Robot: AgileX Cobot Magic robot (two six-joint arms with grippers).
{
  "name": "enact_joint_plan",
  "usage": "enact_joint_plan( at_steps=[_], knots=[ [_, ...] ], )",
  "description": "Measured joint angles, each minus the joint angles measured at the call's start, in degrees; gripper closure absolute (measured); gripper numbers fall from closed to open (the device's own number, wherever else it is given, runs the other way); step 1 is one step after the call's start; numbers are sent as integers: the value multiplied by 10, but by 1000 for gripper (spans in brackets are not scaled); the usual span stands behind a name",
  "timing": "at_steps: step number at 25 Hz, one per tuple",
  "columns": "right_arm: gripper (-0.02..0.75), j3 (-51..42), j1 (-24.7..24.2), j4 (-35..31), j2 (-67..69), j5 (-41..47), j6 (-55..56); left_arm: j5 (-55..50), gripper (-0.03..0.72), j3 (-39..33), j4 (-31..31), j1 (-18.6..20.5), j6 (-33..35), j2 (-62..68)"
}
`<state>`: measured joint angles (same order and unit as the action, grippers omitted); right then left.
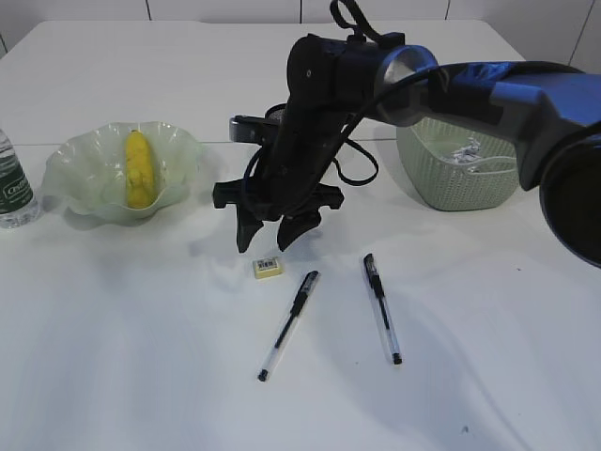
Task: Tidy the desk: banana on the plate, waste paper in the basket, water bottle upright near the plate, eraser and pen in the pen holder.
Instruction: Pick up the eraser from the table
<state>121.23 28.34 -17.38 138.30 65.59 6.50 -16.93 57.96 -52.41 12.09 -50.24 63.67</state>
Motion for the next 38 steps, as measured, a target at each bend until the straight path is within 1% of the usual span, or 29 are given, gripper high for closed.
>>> enact_joint_plan(
  at_steps=[7, 14, 24, 38],
  knots=[
    [302, 1, 0, 8, 11, 2, 8, -5, 381, 0, 1, 0, 0, 0],
    [300, 3, 0, -3, 26, 8, 11, -6, 381, 0, 1, 0, 0, -5],
    [300, 3, 0, 19, 26, 7, 11, -12, 381, 0, 1, 0, 0, -5],
    [299, 3, 0, 20, 26, -4, 16, -19, 382, 0, 1, 0, 0, -7]
  ],
)
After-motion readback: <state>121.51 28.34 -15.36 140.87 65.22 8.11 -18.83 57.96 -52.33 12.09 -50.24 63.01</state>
